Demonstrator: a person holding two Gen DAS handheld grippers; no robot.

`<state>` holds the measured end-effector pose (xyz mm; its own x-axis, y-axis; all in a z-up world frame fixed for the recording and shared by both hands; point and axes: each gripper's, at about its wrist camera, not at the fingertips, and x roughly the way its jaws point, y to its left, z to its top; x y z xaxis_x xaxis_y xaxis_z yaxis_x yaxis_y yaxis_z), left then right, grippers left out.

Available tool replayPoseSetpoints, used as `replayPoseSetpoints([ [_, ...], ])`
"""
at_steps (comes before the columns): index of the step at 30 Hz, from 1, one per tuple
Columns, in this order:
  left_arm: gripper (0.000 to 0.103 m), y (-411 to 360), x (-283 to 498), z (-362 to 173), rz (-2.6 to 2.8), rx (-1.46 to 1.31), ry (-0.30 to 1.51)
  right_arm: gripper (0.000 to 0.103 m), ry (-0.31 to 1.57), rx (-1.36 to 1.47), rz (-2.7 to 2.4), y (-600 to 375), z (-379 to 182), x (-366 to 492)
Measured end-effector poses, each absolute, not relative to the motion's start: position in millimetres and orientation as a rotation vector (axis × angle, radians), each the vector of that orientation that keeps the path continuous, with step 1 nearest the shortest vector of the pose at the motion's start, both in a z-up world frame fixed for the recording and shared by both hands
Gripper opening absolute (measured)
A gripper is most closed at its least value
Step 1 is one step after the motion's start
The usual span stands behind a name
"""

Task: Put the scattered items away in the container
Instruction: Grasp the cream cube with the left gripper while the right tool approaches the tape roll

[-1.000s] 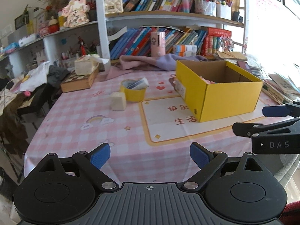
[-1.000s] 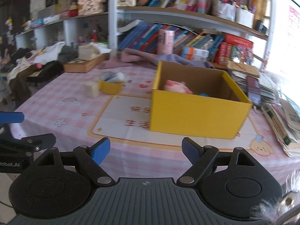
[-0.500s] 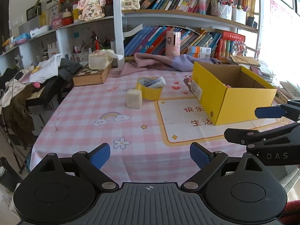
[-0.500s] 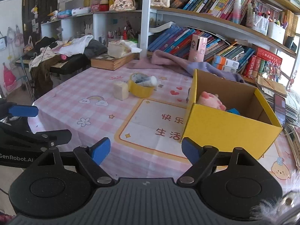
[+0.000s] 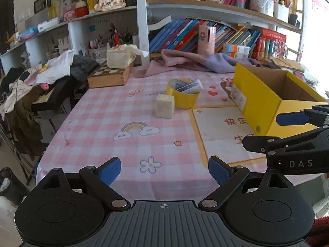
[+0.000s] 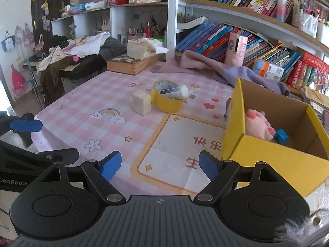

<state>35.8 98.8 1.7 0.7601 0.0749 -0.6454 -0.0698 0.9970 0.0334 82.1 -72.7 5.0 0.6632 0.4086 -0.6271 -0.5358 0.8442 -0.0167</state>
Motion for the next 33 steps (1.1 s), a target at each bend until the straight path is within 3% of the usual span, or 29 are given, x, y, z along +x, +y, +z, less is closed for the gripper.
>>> replayPoseSetpoints([
  [20,0.093,109,146,-8,0.013,0.077,0.730,0.083,0.684,-0.079,0.531,-35,5,214],
  [29,0.093,113,192,-27,-0.016,0.085,0.740,0.085,0.845,0.018,0.506,-18,-10,272],
  [33,0.087,112,210,-37,-0.030,0.093,0.762,0.087,0.894,0.019,0.485,-9,-20,290],
])
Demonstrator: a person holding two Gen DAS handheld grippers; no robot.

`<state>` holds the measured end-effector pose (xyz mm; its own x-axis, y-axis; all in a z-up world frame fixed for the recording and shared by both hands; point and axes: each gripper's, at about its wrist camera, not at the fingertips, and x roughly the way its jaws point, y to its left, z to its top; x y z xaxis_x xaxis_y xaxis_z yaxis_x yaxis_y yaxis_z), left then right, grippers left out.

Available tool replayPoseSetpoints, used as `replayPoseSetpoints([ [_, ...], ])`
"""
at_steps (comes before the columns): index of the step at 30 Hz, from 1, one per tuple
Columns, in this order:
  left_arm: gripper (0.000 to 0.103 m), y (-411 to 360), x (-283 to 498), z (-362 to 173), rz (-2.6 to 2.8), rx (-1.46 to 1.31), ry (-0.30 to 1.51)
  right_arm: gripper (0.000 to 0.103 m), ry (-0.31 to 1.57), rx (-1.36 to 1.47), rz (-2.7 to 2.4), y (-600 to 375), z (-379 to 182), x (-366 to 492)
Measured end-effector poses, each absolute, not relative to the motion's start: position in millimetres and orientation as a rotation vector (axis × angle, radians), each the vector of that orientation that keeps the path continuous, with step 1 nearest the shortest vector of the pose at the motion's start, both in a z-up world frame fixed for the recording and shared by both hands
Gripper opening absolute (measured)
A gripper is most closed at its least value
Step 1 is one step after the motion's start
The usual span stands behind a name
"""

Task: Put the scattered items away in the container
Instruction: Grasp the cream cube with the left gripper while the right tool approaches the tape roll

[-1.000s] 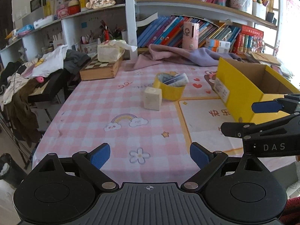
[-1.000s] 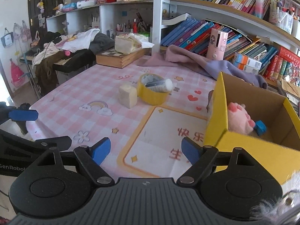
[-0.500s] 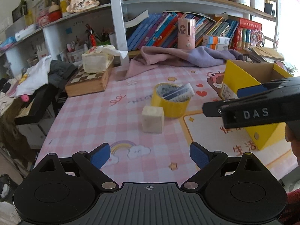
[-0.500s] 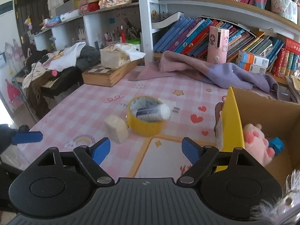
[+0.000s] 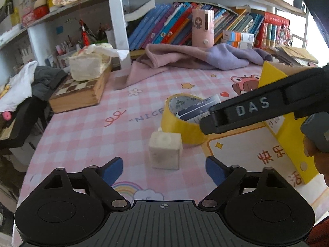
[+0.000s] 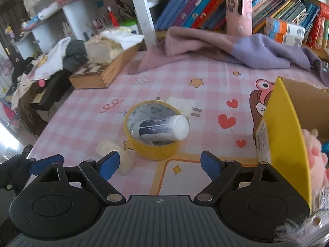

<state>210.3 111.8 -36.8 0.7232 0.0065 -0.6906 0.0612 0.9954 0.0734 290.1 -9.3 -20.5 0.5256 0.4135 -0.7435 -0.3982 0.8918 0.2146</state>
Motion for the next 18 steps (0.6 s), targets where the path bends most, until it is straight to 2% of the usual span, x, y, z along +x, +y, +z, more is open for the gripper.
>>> replayPoseSetpoints([
  [9,0.078,115,244,-59,-0.036,0.112,0.807,0.091,0.964,-0.012,0.478,16,-42,330],
  [13,0.060,114,257,-68,-0.044,0.139,0.821,0.092,0.985,-0.014,0.495,27,-52,343],
  [18,0.043,110,262,-76,-0.076,0.138,0.841,0.092,1.002,-0.033,0.509,38,-61,355],
])
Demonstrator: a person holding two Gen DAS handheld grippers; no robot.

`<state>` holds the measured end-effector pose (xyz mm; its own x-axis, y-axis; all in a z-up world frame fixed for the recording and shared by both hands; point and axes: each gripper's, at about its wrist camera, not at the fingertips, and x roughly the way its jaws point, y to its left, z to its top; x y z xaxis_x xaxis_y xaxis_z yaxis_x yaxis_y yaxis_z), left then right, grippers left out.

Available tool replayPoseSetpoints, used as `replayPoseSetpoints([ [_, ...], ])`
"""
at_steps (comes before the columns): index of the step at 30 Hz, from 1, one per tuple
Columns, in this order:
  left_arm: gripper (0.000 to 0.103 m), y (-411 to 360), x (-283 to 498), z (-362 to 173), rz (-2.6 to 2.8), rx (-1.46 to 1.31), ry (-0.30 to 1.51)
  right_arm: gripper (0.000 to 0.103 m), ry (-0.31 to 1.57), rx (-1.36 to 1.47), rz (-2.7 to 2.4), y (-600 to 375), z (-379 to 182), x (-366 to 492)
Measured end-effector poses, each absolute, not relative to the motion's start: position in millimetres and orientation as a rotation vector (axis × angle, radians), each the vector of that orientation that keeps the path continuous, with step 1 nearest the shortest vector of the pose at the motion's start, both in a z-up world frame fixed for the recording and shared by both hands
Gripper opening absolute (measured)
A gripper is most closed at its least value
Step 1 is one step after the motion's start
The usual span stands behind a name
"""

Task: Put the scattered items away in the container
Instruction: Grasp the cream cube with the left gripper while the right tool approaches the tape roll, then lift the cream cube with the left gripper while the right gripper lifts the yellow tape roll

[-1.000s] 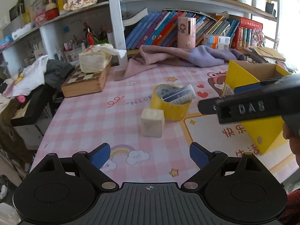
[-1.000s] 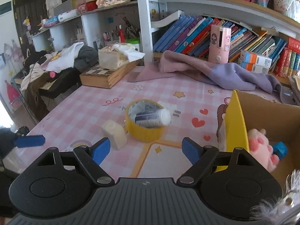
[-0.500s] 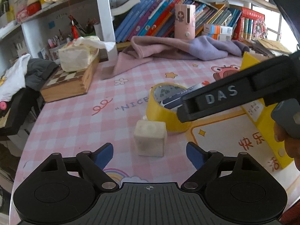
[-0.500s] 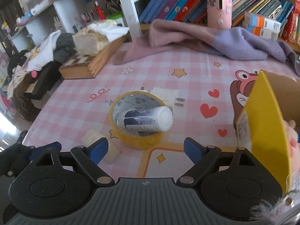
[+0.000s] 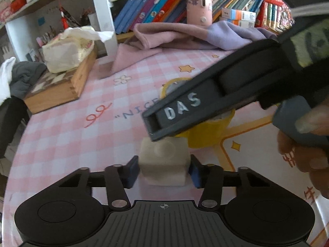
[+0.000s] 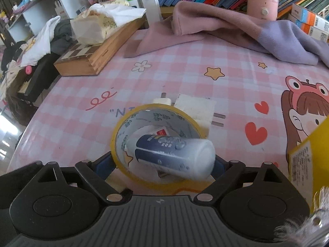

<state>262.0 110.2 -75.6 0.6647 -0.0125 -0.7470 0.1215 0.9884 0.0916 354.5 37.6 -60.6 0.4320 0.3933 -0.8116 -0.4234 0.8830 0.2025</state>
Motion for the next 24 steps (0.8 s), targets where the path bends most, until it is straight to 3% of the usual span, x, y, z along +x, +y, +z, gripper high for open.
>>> replayPoseSetpoints([
  [7,0.036,112,258,-71,-0.071,0.120,0.844,0.089,1.004,-0.009,0.536,36,-64,360],
  [24,0.035,121,211,-30,-0.026,0.039,0.778,0.089,0.844,-0.032,0.539,2,-19,314],
])
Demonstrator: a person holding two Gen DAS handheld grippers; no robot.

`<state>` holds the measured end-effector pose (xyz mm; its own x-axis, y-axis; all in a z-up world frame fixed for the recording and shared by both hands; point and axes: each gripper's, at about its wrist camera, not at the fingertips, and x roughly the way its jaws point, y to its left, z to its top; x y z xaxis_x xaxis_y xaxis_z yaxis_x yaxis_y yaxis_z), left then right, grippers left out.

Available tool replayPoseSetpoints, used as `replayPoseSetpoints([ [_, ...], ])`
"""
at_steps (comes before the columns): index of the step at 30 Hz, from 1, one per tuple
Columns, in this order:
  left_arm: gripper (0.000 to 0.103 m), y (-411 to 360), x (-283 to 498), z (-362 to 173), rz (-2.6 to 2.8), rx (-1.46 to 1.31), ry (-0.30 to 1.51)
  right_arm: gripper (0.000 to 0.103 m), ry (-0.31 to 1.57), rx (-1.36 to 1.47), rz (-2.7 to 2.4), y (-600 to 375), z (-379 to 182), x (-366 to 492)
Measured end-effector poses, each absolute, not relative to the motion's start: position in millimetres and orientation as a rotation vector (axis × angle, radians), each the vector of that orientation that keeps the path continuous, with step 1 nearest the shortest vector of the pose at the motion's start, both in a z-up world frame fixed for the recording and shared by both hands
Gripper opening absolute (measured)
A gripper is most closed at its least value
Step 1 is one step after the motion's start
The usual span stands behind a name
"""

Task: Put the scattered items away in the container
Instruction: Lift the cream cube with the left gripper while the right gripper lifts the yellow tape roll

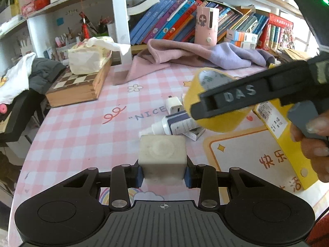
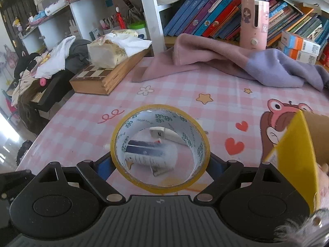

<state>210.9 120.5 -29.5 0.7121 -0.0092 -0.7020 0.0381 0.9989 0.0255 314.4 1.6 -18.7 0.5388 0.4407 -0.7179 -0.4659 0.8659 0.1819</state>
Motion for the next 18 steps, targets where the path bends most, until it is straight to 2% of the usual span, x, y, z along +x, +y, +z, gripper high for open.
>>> replayPoseSetpoints([
  [9,0.035,117,187,-29,-0.046,0.036,0.776,0.089,0.838,-0.041,0.541,-11,-11,279],
  [18,0.034,123,175,-66,-0.035,0.043,0.868,0.089,0.864,-0.079,0.538,-20,-13,238],
])
